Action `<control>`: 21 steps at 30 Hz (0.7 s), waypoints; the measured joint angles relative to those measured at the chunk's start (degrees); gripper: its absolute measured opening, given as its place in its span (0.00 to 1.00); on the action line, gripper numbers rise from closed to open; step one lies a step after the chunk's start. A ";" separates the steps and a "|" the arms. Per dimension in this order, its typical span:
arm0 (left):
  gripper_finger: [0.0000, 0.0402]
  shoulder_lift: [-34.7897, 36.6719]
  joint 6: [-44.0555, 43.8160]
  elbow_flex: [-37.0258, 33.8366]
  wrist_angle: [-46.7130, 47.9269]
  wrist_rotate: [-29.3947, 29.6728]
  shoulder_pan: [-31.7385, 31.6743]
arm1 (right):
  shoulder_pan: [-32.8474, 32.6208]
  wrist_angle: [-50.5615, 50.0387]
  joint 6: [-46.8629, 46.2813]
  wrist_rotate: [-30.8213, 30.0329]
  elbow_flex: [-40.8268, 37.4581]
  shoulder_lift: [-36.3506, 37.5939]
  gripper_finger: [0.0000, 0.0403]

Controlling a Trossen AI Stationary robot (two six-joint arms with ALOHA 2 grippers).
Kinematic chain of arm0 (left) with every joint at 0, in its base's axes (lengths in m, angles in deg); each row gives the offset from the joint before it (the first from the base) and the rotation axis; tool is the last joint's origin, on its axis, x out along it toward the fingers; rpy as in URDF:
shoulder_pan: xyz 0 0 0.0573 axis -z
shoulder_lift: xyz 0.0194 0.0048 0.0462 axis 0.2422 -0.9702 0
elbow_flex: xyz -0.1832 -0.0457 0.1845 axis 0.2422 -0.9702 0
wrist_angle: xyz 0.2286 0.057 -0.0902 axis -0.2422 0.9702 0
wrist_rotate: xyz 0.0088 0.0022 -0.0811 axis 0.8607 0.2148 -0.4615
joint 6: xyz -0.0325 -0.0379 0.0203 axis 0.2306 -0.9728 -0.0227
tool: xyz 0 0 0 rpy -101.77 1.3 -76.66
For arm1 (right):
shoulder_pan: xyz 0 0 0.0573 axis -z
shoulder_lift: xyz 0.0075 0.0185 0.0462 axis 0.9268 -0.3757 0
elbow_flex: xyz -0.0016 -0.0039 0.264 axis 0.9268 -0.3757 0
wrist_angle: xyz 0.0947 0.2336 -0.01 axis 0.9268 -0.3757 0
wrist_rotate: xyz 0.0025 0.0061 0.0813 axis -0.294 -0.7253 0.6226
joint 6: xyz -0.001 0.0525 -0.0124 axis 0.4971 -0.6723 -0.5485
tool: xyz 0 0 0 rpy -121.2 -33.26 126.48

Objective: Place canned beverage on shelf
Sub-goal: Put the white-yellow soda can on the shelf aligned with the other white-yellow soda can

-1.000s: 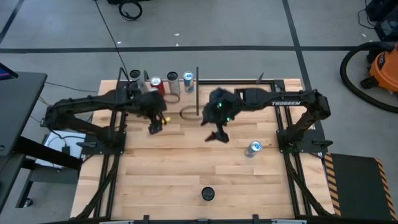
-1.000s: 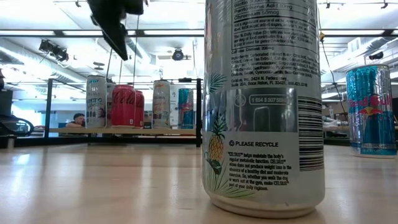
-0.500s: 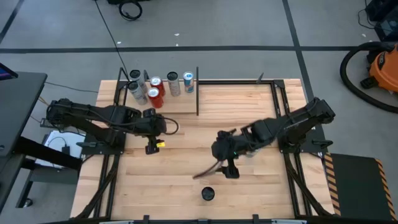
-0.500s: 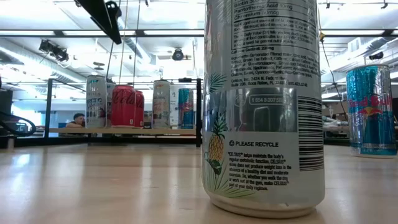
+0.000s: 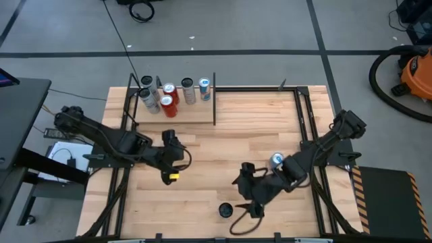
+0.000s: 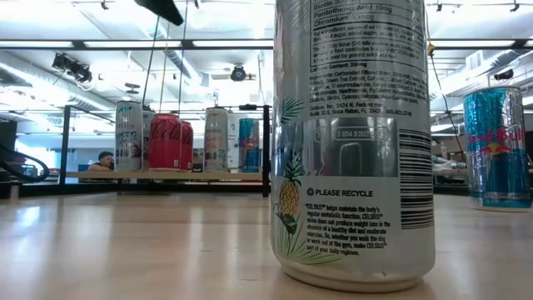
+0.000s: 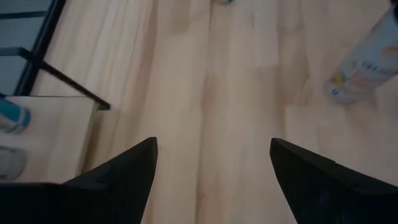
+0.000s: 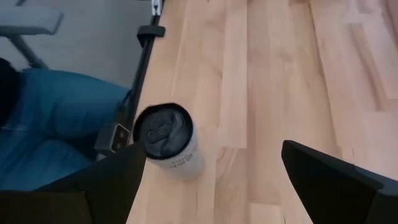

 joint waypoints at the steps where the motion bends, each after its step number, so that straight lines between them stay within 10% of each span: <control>1: 0.78 -0.28 -0.69 0.00 -0.76 0.04 0.69 | -0.73 1.14 -0.01 -1.22 -1.00 0.00 0.96; 21: 0.78 -14.50 0.47 0.00 -28.72 0.31 11.95 | -6.62 24.36 1.53 -6.07 -17.97 -0.04 0.96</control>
